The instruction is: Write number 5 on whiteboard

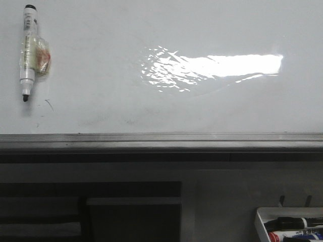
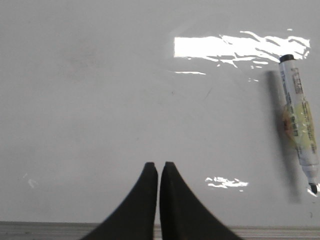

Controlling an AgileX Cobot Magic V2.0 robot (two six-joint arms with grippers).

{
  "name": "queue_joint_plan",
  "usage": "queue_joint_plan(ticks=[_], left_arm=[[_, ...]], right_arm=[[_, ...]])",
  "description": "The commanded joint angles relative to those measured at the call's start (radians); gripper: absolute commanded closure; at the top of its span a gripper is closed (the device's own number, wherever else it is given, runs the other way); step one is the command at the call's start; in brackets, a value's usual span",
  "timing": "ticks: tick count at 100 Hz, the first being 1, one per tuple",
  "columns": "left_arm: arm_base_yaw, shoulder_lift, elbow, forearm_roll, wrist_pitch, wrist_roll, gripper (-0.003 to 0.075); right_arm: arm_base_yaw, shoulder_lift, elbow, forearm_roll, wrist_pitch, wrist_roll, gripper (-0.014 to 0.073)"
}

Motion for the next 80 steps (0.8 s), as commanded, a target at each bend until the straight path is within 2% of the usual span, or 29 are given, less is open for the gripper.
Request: queue_joint_plan(ticks=[1,6,16,23,37,54,68,80], left_arm=[[0.003,0.049,-0.036,0.0,-0.106,-0.002,0.0699],[0.003,0.069,-0.036,0.0,-0.119,-0.002,0.0626],[0.003,0.096,-0.036,-0.013,-0.179,-0.002,0.043],[0.003,0.105,-0.034,-0.016,-0.227,-0.002,0.0356],[0.003,0.116,-0.034,-0.084,-0.304,-0.002,0.0346],[-0.022,0.146,-0.034,-0.063,-0.244,-0.002,0.0342],[-0.084,0.201,-0.034,-0.036,-0.234,0.0,0.0342],[-0.186,0.269,-0.055,-0.036,-0.234,0.0,0.0342]], right_arm=[[-0.007,0.05,-0.068,0.007,-0.04,-0.002,0.0655],[-0.007,0.061,-0.073,0.007,-0.045,-0.002,0.0655],[-0.007,0.067,-0.073,0.007,-0.061,-0.002,0.0655],[-0.007,0.067,-0.073,0.007,-0.061,-0.002,0.0655],[-0.007,0.067,-0.071,0.007,-0.059,-0.002,0.0655],[0.014,0.067,-0.071,0.005,-0.086,-0.002,0.0655],[0.047,0.067,-0.07,-0.002,-0.112,-0.002,0.0655],[0.047,0.067,-0.07,-0.002,-0.102,-0.002,0.0655]])
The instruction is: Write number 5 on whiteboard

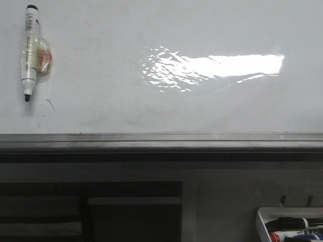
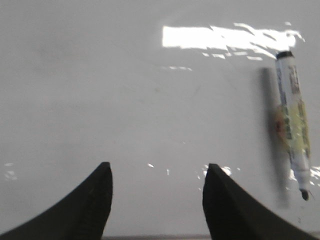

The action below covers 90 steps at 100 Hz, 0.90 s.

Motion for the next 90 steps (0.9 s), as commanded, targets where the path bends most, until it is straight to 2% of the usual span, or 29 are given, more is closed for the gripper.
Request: queue_joint_plan(ticks=[1,21,35,69,90], left_arm=[[-0.077,0.061,-0.053,0.001,-0.07,0.0,0.0342],[-0.298,0.196,-0.121,0.001,-0.127,0.0,0.0342],[-0.387,0.305,-0.144,-0.043,-0.209,0.0,0.0342],[-0.411,0.532,-0.151,-0.129,-0.391,-0.001,0.0342],[-0.411,0.614,-0.22,-0.122,-0.395,-0.003,0.0342]], right_arm=[[0.0,0.018,-0.034,-0.006,-0.071,0.001,0.0655],[0.0,0.018,-0.034,-0.006,-0.058,0.001,0.0655],[0.0,0.018,-0.034,-0.006,-0.056,0.001,0.0655],[0.0,0.018,-0.034,-0.006,-0.043,0.001,0.0655],[0.0,0.018,-0.034,-0.006,-0.043,0.001,0.0655]])
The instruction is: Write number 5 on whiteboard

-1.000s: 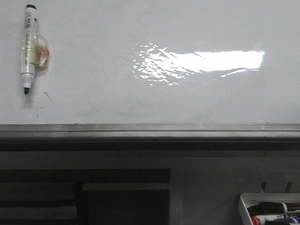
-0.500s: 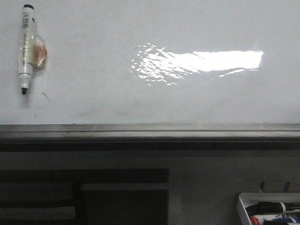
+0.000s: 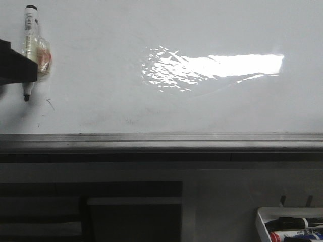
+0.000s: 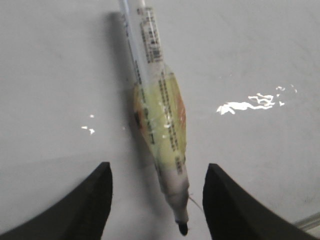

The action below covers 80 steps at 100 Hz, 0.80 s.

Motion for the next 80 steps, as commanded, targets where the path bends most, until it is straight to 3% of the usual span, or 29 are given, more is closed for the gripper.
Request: queue_joint_plan(ticks=[1,43,54,72,80], left_arm=[[-0.006,0.017,-0.058,-0.002,-0.086,-0.003,0.0342],[-0.004,0.166,-0.08,-0.002,-0.131,-0.003,0.0368],[-0.004,0.174,-0.08,-0.002,-0.116,-0.003,0.0454],[-0.004,0.174,-0.08,0.002,-0.069,-0.003,0.0741],[-0.004,0.172,-0.08,0.009,-0.053,-0.003,0.0741]], right_arm=[[0.0,0.018,-0.034,-0.006,-0.067,-0.002,0.0655],[0.0,0.018,-0.034,-0.006,-0.112,-0.002,0.0655],[0.0,0.018,-0.034,-0.006,-0.115,-0.002,0.0655],[0.0,0.018,-0.034,-0.006,-0.062,-0.002,0.0655],[0.0,0.027,-0.05,-0.006,-0.046,-0.002,0.0655]])
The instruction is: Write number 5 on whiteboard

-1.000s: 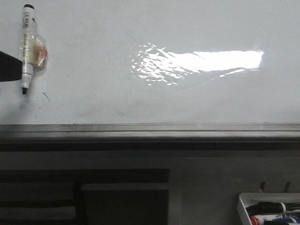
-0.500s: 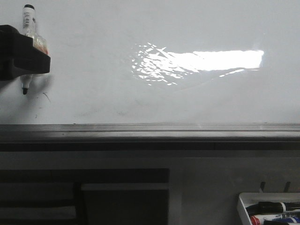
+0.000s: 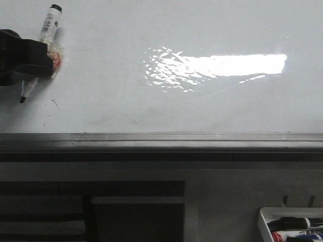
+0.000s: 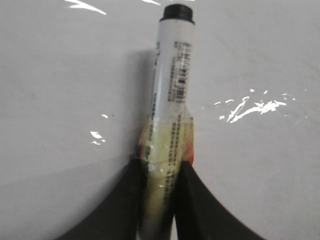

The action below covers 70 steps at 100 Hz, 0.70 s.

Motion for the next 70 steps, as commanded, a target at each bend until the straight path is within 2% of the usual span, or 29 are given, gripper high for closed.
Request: queue_joint_plan(ticks=[1,16,36,53,60,70], left_arm=[[0.0,0.008,-0.02,-0.009,0.047,-0.003,0.0741],[0.0,-0.025,-0.02,0.113,0.051,0.0,0.0741],[-0.001,-0.105,-0.02,0.504,0.051,0.0,0.0741],[-0.001,-0.147,-0.02,0.754,0.029,0.0,0.0741],[-0.001,-0.154,-0.02,0.877,-0.001,0.0,0.0741],[-0.001,-0.156,-0.02,1.069,-0.084,0.0,0.0741]], right_arm=[[0.003,0.026,-0.054,-0.006,-0.045,-0.001,0.0655],[0.089,0.069,-0.102,-0.004,0.021,-0.084,0.0655],[0.338,0.21,-0.185,-0.004,0.048,-0.146,0.0655],[0.552,0.378,-0.289,-0.004,0.032,-0.15,0.0643],[0.629,0.442,-0.343,-0.004,0.027,-0.15,0.0573],[0.736,0.524,-0.426,-0.004,0.02,-0.15,0.0361]])
